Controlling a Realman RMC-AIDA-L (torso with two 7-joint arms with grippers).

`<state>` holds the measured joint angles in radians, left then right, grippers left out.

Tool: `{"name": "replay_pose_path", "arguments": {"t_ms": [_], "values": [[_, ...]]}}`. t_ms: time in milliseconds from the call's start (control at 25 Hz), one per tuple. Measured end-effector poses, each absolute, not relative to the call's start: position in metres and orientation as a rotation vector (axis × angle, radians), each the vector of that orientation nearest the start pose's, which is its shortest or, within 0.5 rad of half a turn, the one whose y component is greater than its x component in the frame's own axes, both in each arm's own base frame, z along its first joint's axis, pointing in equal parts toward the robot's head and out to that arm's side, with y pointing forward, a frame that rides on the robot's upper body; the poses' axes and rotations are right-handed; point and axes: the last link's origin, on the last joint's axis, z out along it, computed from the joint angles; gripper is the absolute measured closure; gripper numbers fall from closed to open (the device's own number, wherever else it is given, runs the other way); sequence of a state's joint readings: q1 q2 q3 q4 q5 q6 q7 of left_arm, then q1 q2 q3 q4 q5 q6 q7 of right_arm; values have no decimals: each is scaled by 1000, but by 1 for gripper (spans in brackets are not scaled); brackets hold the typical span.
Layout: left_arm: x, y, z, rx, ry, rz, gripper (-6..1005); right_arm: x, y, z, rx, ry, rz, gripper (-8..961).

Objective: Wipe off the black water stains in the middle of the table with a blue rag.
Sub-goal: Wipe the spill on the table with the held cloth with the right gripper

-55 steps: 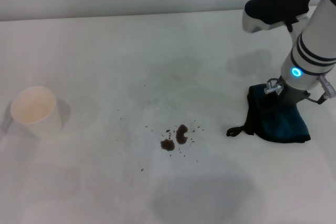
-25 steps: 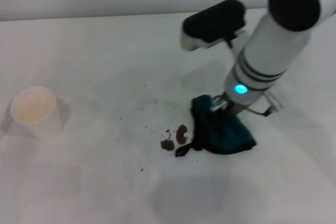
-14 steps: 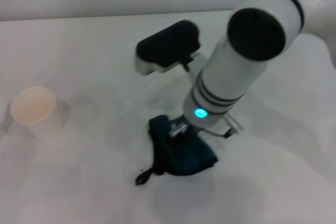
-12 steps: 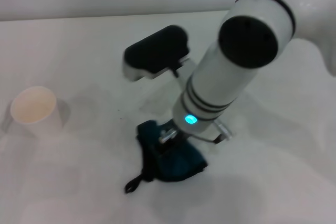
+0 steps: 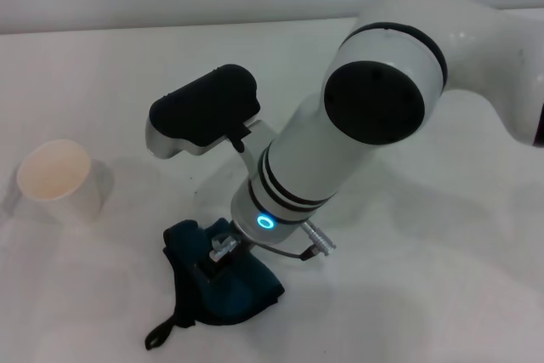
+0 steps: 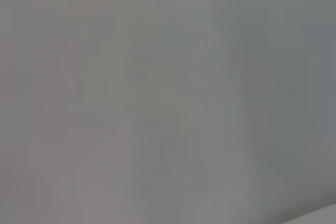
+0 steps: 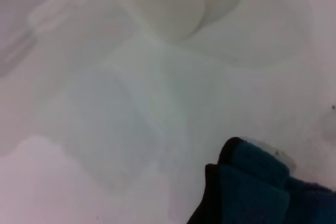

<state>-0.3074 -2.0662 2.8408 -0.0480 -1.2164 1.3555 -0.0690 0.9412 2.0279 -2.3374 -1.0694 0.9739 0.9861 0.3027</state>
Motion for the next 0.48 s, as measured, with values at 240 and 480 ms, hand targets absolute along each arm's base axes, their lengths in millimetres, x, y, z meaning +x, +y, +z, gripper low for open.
{"name": "replay_pose_path", "arguments": {"t_ms": [240, 480], "values": [[-380, 262, 6, -1708, -329, -455, 119, 113, 314, -158, -2540, 1171, -512, 868], [-380, 262, 7, -1707, -327, -451, 120, 122, 331, -150, -2488, 1146, -527, 868]]}}
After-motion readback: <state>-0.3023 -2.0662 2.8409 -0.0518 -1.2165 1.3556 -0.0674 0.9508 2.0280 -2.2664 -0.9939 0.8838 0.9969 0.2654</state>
